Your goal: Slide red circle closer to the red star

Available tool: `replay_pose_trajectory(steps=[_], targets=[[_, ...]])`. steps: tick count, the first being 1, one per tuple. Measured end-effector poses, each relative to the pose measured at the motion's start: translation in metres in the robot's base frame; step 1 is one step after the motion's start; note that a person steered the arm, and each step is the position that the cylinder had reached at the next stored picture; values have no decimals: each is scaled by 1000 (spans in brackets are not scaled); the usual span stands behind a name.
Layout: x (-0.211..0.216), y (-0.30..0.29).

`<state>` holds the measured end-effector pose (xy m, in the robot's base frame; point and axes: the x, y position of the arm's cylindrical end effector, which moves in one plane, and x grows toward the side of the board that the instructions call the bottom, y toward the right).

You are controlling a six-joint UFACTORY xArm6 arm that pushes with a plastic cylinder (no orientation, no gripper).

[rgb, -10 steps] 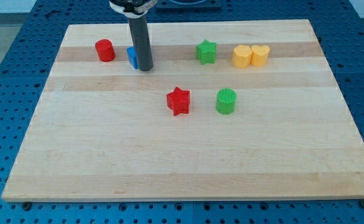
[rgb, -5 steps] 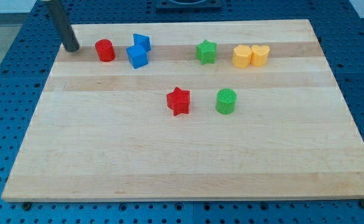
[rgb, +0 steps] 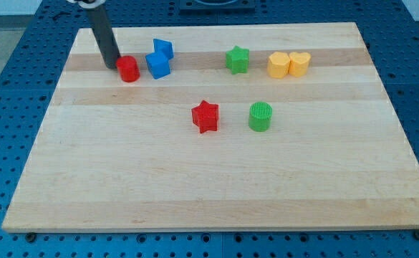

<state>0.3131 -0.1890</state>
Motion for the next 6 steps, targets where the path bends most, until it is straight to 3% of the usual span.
replay_pose_trajectory(steps=[6], targets=[[45,79]])
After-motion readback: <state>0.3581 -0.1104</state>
